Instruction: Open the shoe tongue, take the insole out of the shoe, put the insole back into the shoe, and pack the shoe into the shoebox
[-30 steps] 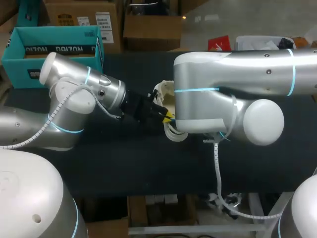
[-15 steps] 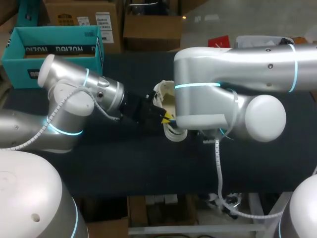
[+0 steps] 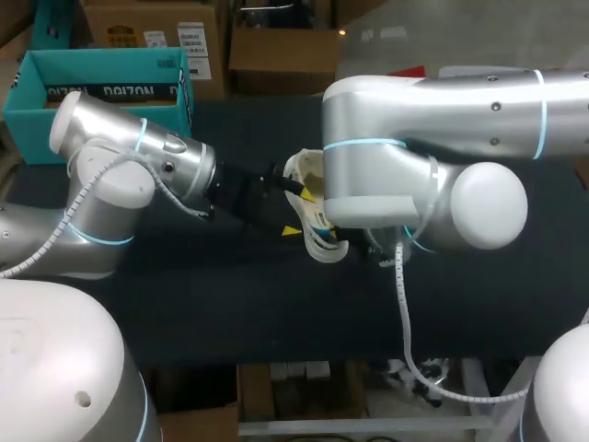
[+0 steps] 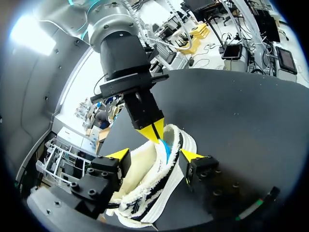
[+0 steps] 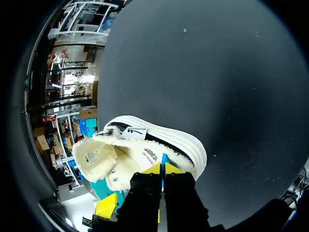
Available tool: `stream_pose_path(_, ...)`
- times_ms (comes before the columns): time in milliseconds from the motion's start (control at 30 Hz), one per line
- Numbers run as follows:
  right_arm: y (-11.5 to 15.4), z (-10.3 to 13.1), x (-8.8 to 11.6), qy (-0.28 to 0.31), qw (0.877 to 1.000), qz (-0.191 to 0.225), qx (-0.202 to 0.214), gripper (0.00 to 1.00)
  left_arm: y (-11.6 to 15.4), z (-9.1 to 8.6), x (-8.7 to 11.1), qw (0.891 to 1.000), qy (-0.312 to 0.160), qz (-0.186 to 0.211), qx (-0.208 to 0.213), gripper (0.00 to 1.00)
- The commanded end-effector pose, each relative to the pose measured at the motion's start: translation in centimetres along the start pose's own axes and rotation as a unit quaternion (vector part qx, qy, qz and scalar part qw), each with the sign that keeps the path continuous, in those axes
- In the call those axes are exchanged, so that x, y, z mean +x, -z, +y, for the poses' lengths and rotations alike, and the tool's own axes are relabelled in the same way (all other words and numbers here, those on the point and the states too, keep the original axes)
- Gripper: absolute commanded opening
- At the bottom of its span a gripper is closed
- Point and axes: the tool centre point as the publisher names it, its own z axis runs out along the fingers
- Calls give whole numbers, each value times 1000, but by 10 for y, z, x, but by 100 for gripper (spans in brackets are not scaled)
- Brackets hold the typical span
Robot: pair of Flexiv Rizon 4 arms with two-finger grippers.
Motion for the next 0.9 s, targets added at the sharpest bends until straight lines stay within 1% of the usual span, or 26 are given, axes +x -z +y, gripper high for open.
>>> stream_pose_path(33, -11, 1, -1, 2, 999, -36, 1, 0, 29, -12, -3, 1000, 9, 2, -10, 100)
stream_pose_path(167, -9, 3, -10, -2, 998, -55, -2, 0, 46, -12, -3, 1000, 23, -4, -13, 100)
stream_pose_path(233, -3, 4, -12, -4, 998, -58, -6, 10, 53, -12, -2, 999, 29, -4, -26, 100)
stream_pose_path(300, 6, 4, -11, -6, 998, -53, -14, 16, 59, -12, -1, 999, 37, -4, -30, 100)
stream_pose_path(367, 15, 4, -8, -5, 999, -51, -16, 21, 64, -13, 1, 999, 42, -1, -31, 100)
stream_pose_path(433, 23, 3, -5, -1, 999, -47, -27, 24, 69, -13, 3, 998, 51, 4, -39, 100)
stream_pose_path(500, 31, 2, -1, 5, 999, -43, -30, 30, 73, -13, 5, 997, 59, 8, -41, 100)
stream_pose_path(533, 33, 1, 0, 6, 999, -42, -30, 32, 75, -12, 6, 997, 62, 9, -45, 100)
stream_pose_path(567, 36, 0, 2, 8, 999, -38, -20, 34, 77, -12, 7, 997, 68, 11, -45, 100)
stream_pose_path(633, 37, -2, 5, 9, 999, -32, -14, 33, 78, -11, 9, 995, 86, 22, -48, 100)
stream_pose_path(667, 37, -4, 7, 11, 1000, -27, 3, 31, 78, -10, 10, 993, 100, 35, -46, 100)
stream_pose_path(700, 35, -7, 9, 12, 1000, -24, 11, 26, 78, -8, 11, 991, 109, 60, -51, 100)
stream_pose_path(733, 31, -10, 11, 15, 999, -23, 17, 19, 78, -8, 11, 991, 109, 60, -51, 100)
stream_pose_path(767, 26, -13, 12, 18, 999, -18, 39, 2, 78, -8, 11, 991, 109, 60, -51, 100)
stream_pose_path(800, 19, -17, 14, 23, 998, -21, 49, 0, 78, -8, 11, 991, 109, 60, -51, 100)
stream_pose_path(833, 12, -21, 14, 28, 998, -26, 50, 0, 78, -8, 11, 991, 109, 60, -51, 100)
stream_pose_path(867, 6, -23, 15, 31, 997, -26, 64, 0, 78, -8, 11, 991, 109, 60, -51, 100)
stream_pose_path(900, 0, -25, 15, 33, 997, -30, 68, 0, 78, -8, 11, 991, 109, 60, -51, 100)
